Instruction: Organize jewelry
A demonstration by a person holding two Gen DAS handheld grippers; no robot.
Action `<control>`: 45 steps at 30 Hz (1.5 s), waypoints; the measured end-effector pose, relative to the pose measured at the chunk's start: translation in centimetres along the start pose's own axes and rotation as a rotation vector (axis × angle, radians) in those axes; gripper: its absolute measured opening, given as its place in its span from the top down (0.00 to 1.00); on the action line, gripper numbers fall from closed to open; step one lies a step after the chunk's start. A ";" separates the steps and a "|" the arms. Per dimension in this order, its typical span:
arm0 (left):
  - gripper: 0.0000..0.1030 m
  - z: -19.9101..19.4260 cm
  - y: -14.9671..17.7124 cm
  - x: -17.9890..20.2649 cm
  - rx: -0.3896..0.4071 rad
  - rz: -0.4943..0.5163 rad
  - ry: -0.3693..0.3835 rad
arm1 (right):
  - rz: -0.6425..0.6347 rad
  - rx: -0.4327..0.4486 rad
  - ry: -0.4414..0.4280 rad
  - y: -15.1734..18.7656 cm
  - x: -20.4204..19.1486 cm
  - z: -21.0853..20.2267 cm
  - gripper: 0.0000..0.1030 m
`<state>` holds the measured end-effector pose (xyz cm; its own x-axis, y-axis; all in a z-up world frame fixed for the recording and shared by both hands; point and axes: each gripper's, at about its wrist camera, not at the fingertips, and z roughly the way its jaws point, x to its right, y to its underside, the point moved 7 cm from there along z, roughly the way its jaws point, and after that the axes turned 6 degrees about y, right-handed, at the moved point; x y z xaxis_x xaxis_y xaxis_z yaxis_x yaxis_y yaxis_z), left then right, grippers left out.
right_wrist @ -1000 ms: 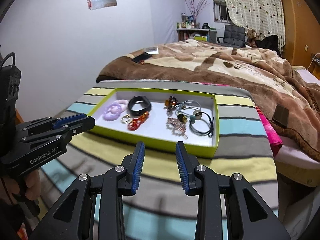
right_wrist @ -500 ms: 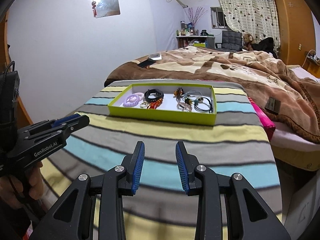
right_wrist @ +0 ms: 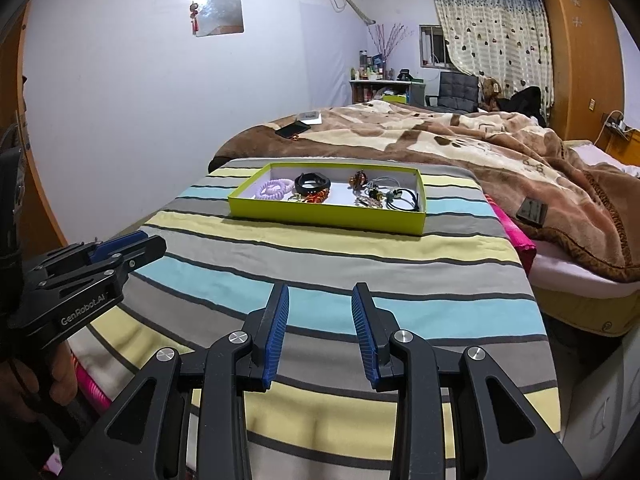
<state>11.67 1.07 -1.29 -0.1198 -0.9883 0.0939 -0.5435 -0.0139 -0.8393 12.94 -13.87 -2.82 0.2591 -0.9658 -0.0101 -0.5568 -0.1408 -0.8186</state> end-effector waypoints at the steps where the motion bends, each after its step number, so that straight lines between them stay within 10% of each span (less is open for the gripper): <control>1: 0.75 -0.1 0.1 -0.1 0.002 -0.003 -0.001 | -0.004 0.001 0.002 0.0 -0.1 -0.1 0.67; 45: 0.75 1.1 1.3 0.1 -0.038 0.014 -0.017 | 0.006 -0.024 0.003 1.1 -0.1 0.0 0.66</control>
<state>11.85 0.79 -3.00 -0.1138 -0.9908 0.0732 -0.5730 0.0053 -0.8195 12.27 -13.93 -3.71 0.2537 -0.9672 -0.0131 -0.5767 -0.1404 -0.8048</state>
